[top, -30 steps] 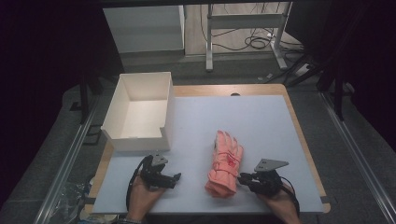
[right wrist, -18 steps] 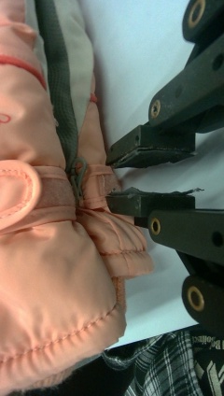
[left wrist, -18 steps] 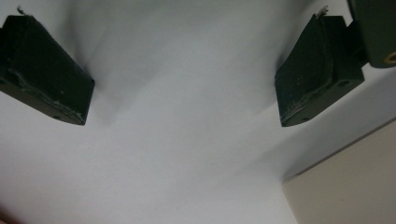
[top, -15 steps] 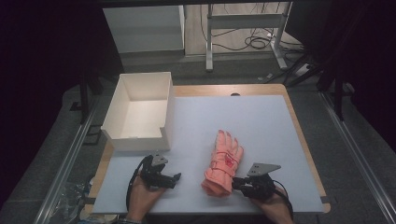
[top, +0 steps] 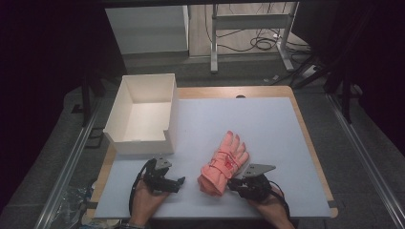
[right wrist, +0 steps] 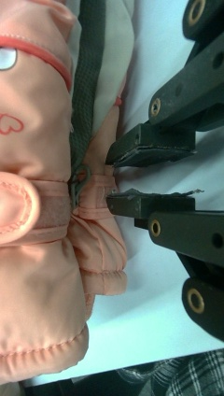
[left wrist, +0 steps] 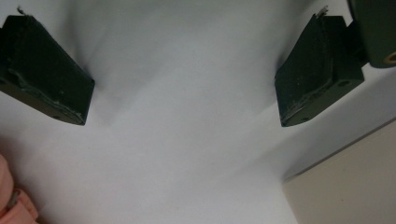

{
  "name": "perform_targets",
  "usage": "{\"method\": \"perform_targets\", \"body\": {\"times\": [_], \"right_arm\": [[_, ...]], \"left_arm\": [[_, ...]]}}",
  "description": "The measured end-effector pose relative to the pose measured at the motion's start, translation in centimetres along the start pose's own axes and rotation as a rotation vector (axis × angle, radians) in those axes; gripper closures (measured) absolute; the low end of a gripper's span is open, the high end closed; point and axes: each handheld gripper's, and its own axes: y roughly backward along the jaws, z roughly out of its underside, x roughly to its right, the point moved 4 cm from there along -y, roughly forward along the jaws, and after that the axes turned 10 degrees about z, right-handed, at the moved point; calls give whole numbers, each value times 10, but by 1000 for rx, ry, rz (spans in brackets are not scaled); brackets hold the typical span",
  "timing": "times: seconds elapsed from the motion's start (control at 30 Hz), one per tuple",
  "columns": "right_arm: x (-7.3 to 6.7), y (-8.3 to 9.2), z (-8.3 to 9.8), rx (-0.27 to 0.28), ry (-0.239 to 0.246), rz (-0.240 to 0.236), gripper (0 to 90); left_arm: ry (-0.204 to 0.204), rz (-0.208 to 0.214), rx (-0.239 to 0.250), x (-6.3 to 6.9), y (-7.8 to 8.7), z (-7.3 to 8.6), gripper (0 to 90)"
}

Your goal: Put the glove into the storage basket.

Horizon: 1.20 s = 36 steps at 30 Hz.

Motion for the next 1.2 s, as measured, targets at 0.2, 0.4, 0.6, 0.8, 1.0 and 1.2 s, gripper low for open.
{"method": "perform_targets", "body": {"times": [0.2, 0.4, 0.6, 0.8, 1.0, 1.2], "right_arm": [[1, -6, -5, -1, -4, 10, 745], [3, -12, -11, -1, 2, 19, 746], [7, -21, -18, -1, 7, 32, 749], [10, -27, -24, 2, 5, 37, 757], [14, -32, -28, 4, 11, 52, 762], [15, -32, -29, 6, 15, 62, 756]], "left_arm": [[0, 0, 0, 0, 0, 0, 46], [0, 0, 0, 0, 0, 0, 46], [0, 0, -1, 0, 0, 0, 46], [0, 0, -1, 0, 0, 0, 46], [0, -1, -1, 0, 0, 0, 45], [1, 0, -4, 0, 0, 0, 45]]}}
